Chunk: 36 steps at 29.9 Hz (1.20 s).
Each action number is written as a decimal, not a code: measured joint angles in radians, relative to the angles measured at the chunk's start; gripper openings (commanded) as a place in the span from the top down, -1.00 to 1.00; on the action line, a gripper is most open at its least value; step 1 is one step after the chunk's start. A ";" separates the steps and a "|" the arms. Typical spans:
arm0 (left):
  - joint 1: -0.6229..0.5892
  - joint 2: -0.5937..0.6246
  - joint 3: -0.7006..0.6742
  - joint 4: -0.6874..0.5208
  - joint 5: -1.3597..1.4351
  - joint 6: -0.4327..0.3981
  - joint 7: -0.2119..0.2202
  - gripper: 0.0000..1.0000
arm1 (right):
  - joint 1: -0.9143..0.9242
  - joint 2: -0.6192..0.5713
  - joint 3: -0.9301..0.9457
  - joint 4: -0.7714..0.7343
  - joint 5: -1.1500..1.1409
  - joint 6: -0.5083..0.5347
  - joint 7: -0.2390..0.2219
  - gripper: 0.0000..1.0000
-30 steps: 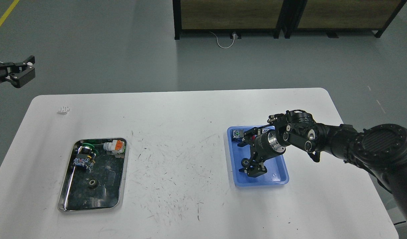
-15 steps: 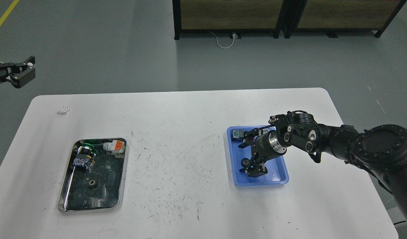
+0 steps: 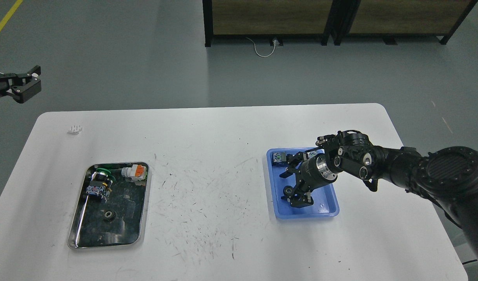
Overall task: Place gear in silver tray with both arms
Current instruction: 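Close the right gripper on the second black gear, then lift the gear and carry it toward the silver tray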
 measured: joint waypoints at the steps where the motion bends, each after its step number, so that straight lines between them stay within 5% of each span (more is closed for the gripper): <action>1: -0.001 0.000 0.000 0.000 0.000 0.000 0.000 -0.96 | 0.000 -0.001 0.000 0.000 -0.001 0.000 0.000 -0.24; 12: -0.002 0.004 0.004 0.000 0.000 0.000 0.002 -0.96 | 0.001 -0.011 0.000 0.009 -0.002 0.000 0.000 -0.16; 36: -0.001 0.005 0.007 0.000 0.002 0.002 0.002 -0.96 | 0.010 -0.013 0.001 0.011 -0.020 0.000 0.001 0.34</action>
